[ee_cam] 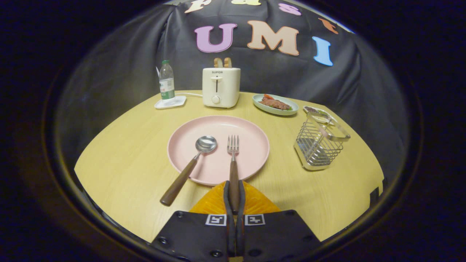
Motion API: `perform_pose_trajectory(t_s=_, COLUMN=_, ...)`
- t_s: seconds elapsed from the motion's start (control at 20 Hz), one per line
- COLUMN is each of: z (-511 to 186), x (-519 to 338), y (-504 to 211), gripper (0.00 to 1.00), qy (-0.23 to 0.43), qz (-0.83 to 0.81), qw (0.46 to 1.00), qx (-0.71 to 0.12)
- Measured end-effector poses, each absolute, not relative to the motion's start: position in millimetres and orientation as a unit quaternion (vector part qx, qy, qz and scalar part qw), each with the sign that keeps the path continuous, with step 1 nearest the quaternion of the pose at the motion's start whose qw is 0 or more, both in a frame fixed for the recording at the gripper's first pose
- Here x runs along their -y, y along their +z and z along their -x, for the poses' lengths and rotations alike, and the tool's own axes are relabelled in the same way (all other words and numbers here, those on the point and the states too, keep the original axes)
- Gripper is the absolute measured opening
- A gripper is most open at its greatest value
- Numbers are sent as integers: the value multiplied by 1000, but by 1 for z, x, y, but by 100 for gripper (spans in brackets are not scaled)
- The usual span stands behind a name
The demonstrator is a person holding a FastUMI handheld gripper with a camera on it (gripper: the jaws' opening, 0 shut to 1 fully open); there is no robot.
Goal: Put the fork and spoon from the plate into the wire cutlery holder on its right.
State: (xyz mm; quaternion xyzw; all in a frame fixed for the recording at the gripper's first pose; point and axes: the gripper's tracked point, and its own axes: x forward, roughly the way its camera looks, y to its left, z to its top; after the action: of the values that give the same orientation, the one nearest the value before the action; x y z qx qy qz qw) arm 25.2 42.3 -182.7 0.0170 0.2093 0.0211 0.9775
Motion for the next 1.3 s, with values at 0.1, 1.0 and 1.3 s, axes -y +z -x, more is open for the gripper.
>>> perform_pose_trajectory(t_s=0.1, z=-25, x=-40, y=-172, gripper=4, qy=15, qz=-21, qw=978, qx=-208)
perform_pose_trajectory(t_s=1.0, z=-16, x=64, y=-57, gripper=4, qy=-183, qz=-108, qw=934, qx=-287)
perform_pose_trajectory(t_s=1.3, z=-16, x=85, y=-77, gripper=4, qy=-237, qz=-192, qw=879, qx=-366)
